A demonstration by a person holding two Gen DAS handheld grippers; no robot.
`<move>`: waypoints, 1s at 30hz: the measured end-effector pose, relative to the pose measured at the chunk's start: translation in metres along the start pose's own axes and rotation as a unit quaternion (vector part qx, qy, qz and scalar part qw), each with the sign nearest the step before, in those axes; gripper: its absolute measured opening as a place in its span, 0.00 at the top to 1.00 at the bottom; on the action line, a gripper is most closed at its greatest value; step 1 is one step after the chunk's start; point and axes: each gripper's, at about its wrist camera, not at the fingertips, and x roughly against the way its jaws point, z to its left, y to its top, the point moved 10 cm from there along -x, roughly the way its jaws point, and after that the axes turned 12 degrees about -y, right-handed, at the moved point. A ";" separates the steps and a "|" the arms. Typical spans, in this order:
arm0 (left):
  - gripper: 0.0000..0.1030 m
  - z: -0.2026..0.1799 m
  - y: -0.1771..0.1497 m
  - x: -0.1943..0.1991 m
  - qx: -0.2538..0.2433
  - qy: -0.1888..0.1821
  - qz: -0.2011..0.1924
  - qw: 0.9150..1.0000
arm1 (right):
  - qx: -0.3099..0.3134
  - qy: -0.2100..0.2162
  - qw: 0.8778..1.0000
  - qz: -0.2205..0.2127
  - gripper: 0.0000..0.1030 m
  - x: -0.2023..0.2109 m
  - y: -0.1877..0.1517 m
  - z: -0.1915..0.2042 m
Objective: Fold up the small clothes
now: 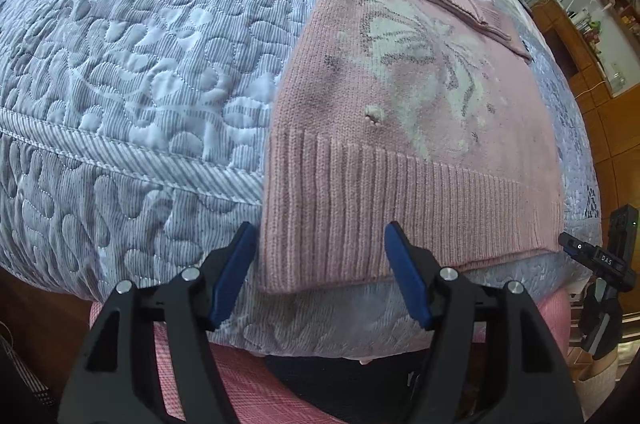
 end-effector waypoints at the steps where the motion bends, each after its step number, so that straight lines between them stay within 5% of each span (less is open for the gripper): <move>1: 0.45 0.000 0.000 0.000 0.001 -0.001 0.000 1.000 | 0.000 -0.002 1.000 0.000 0.56 -0.002 0.000 0.000; 6: 0.61 0.006 -0.001 -0.002 0.015 -0.004 -0.002 1.000 | -0.017 0.011 1.000 0.004 0.72 -0.002 0.001 -0.008; 8: 0.67 0.006 -0.001 -0.001 0.015 -0.006 -0.002 1.000 | -0.016 0.015 1.000 0.008 0.86 -0.002 0.000 -0.010; 12: 0.88 0.005 -0.002 0.004 0.010 -0.009 -0.003 1.000 | -0.016 0.037 0.999 0.012 0.89 0.003 -0.004 -0.010; 24: 0.93 -0.022 0.033 0.052 0.013 -0.093 -0.061 0.994 | -0.027 0.151 0.988 -0.028 0.90 0.066 0.038 0.012; 30: 0.93 -0.037 0.079 0.061 -0.016 -0.079 -0.087 0.993 | -0.020 0.151 0.987 -0.053 0.90 0.090 0.083 0.013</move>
